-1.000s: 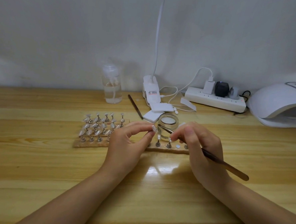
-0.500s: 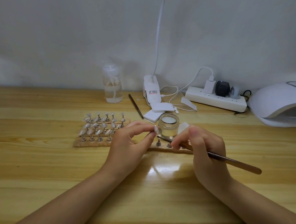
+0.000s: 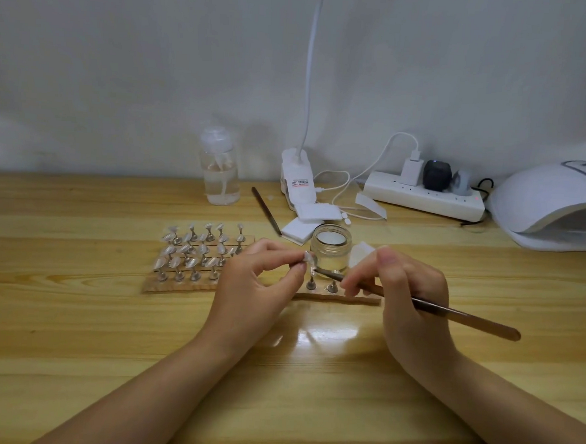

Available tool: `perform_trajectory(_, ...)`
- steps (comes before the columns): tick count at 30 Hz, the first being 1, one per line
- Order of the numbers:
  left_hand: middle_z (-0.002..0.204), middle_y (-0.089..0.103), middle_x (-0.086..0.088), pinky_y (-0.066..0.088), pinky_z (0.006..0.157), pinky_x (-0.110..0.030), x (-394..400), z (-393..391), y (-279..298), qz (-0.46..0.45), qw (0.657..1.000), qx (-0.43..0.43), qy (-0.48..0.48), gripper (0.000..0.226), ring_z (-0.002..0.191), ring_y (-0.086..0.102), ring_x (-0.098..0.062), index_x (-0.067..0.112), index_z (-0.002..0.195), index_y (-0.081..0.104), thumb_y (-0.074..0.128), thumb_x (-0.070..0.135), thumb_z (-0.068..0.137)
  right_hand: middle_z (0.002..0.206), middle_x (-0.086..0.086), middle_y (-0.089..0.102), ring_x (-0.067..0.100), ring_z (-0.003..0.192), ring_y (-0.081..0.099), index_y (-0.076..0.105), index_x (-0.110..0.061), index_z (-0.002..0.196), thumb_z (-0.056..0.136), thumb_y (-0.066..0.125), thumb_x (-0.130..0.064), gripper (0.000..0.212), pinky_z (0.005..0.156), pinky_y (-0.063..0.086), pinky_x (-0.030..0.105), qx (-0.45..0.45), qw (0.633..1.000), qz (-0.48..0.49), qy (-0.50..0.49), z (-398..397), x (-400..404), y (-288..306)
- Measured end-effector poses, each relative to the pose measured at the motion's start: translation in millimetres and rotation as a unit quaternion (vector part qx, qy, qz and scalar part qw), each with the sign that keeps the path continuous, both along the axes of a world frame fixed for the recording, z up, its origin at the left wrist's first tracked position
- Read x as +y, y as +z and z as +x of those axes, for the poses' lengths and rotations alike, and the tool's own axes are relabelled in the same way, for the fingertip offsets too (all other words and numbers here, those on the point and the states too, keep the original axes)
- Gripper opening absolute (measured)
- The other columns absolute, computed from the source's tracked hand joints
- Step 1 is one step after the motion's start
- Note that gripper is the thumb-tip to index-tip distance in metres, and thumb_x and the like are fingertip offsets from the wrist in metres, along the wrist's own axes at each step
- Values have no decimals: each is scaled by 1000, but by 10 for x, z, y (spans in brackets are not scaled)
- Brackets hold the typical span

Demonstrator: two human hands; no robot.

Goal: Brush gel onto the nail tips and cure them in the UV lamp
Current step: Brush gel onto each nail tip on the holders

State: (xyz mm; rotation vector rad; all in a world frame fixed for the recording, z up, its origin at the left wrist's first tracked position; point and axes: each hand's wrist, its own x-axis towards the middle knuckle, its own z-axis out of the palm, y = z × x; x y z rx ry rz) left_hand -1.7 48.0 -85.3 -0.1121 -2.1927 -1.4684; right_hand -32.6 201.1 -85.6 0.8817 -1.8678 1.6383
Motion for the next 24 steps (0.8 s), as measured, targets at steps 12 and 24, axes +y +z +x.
perform_trajectory(12,80,62,11,45,75,-13,10,-5,-14,-28,999,15,13,30,80,57,0,33,82,68,68,4,77,56,-5,60,3,57,57,61,-17,60,90,35,-26,40,61,43,18,6,999,31,-2,-26,-2,-16)
perform_trajectory(24,79,65,15,46,73,-14,3,0,-10,-34,998,60,-9,26,77,60,3,33,82,68,70,7,76,56,-5,66,5,45,61,66,-16,80,86,33,-56,52,48,46,11,-67,994,-79,22,-39,14,16)
